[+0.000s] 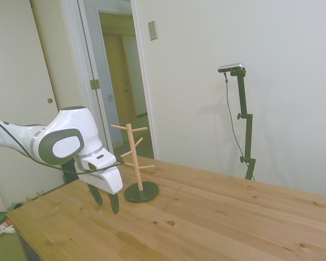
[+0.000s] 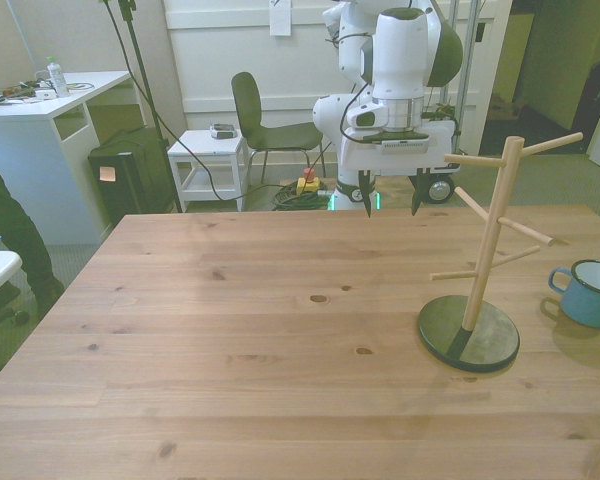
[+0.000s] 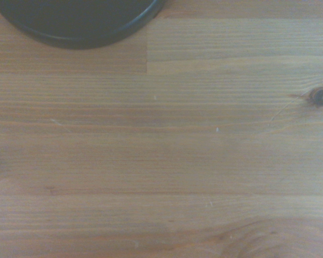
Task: Hang the mug
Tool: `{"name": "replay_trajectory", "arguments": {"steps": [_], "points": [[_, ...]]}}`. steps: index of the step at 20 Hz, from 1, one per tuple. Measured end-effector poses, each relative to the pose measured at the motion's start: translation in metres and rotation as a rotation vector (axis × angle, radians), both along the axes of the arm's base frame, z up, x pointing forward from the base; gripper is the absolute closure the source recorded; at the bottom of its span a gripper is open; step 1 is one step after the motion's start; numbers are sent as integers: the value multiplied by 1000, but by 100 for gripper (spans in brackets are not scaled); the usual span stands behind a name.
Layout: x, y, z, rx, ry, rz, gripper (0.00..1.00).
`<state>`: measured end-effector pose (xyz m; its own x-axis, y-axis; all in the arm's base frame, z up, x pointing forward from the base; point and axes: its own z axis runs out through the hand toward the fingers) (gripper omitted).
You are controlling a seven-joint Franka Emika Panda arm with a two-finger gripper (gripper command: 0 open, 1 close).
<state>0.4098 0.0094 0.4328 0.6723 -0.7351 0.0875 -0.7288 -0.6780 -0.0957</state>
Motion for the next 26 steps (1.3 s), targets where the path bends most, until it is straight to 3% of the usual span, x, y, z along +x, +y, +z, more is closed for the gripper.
{"name": "replay_trajectory", "arguments": {"steps": [7,13,19,26], "points": [[-1,16,-2,4,2,38,0],[8,73,19,-17,-41,94,0],[54,135,56,-14,-56,143,0],[105,219,58,-47,-18,245,0]]}}
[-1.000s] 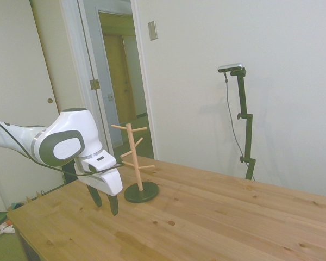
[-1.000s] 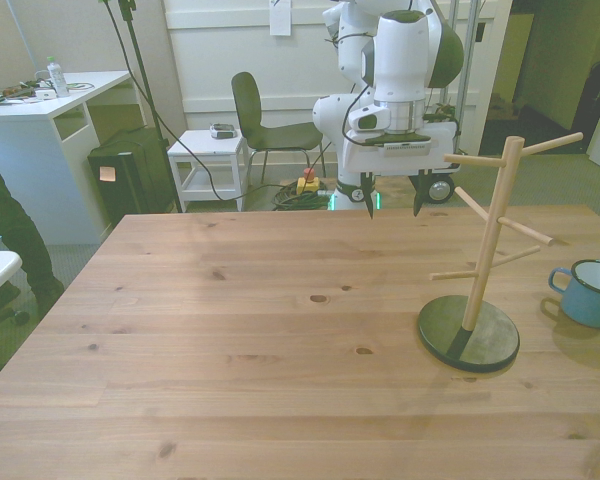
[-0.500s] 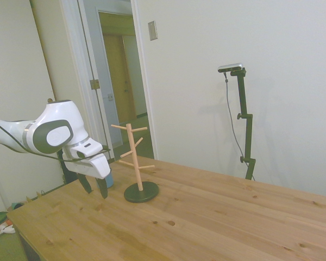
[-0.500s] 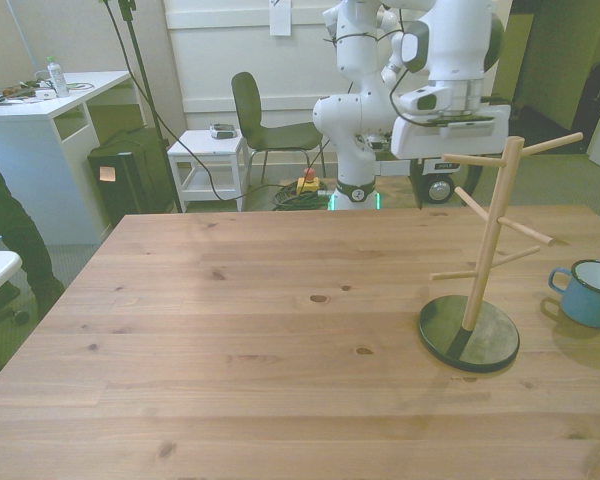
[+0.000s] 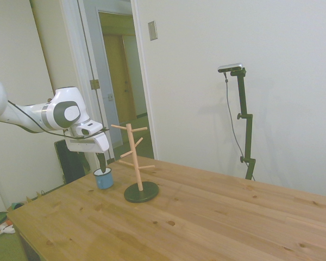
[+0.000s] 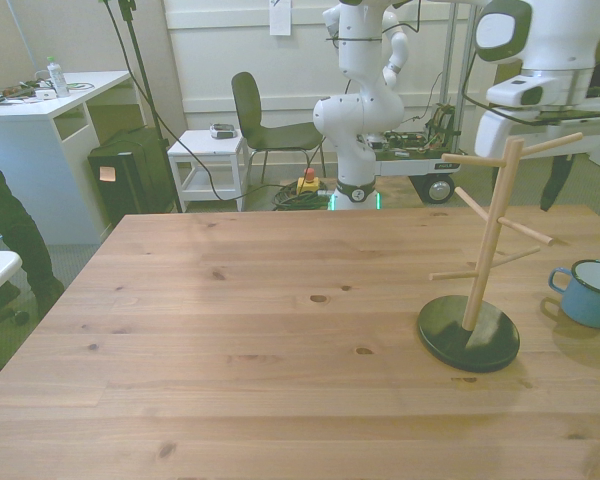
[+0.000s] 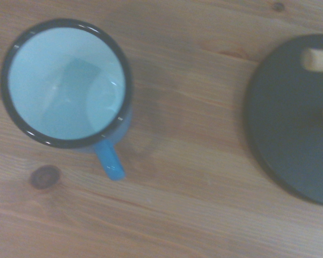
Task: Hang the mug
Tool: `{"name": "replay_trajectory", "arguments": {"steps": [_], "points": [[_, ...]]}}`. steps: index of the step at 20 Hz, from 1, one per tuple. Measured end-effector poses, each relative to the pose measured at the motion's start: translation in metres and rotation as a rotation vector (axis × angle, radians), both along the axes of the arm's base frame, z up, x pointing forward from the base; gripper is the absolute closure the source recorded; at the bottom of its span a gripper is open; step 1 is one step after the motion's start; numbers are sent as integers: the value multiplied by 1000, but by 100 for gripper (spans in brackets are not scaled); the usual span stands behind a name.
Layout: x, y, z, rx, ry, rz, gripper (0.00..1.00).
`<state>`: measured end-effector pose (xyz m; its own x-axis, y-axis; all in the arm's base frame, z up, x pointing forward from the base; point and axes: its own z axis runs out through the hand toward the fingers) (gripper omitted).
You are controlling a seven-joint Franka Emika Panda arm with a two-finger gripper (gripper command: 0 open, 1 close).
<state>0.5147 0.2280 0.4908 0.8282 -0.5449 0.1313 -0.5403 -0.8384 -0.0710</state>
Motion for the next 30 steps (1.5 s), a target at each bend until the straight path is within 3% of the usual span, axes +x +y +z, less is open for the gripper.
{"name": "replay_trajectory", "arguments": {"steps": [11,30], "points": [[47,88,-26,-47,22,71,0],[74,140,-73,-89,40,90,0]]}}
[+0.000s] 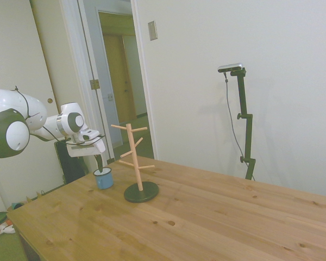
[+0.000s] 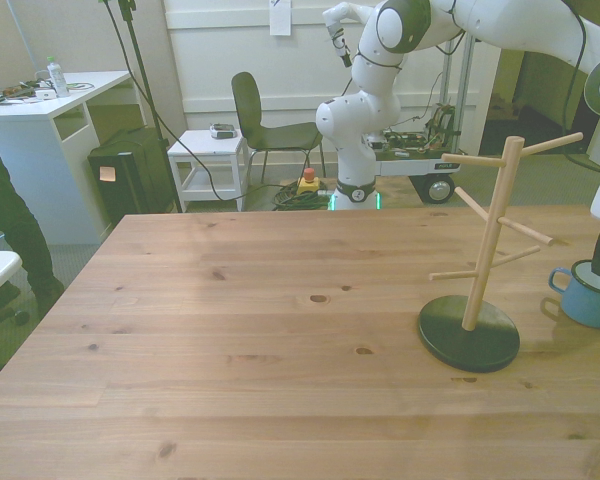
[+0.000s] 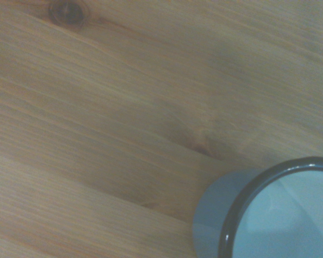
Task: Hang the mug
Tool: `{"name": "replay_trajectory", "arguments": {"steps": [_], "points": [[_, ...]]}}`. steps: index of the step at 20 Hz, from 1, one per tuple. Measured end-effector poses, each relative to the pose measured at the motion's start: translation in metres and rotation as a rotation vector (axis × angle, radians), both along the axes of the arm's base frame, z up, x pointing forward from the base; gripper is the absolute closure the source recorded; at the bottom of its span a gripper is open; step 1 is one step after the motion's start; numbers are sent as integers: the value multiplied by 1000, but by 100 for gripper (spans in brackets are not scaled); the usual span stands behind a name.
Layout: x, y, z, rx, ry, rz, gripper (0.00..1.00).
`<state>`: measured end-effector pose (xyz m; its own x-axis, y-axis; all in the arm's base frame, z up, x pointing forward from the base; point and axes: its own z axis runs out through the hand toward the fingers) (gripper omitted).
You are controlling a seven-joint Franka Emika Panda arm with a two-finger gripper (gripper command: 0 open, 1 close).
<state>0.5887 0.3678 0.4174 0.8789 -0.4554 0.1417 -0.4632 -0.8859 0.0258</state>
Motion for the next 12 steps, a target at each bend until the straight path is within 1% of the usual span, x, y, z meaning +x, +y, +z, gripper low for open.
{"name": "replay_trajectory", "arguments": {"steps": [12], "points": [[11,26,-19,-6,-9,12,0]]}}
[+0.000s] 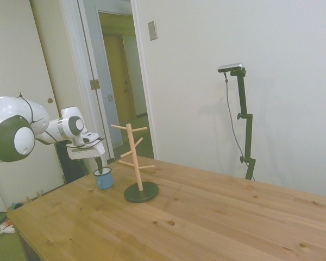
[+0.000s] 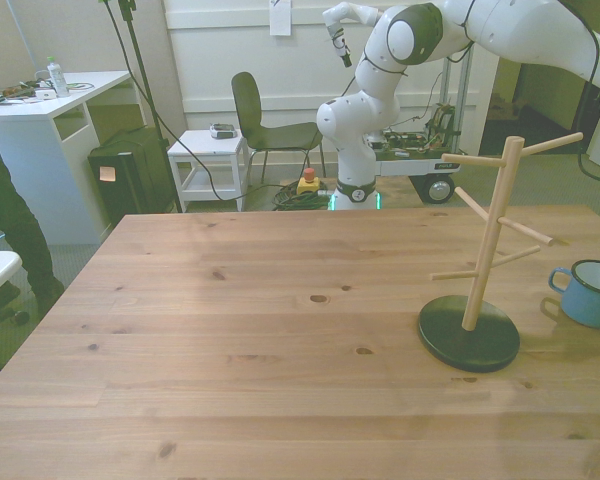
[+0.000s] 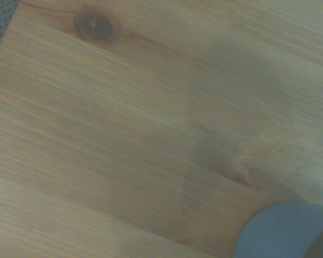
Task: Hang the mug
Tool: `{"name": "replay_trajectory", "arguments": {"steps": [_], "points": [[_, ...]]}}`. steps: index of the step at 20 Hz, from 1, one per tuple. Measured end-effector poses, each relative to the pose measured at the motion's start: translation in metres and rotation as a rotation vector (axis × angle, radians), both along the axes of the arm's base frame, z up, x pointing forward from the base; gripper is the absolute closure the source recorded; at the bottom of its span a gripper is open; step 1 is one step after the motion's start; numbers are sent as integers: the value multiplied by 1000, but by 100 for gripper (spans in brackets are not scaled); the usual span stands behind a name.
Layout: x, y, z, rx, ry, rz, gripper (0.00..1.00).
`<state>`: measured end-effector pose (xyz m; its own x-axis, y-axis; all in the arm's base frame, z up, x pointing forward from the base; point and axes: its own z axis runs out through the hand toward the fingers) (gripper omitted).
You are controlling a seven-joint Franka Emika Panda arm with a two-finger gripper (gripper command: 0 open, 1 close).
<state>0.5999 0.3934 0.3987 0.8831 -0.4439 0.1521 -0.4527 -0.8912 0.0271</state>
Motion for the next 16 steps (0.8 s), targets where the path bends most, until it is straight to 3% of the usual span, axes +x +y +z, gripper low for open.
{"name": "replay_trajectory", "arguments": {"steps": [2,3,16], "points": [[3,3,-5,-3,2,-7,0],[4,4,-7,-5,2,-10,100],[5,12,-15,-17,8,-18,100]]}}
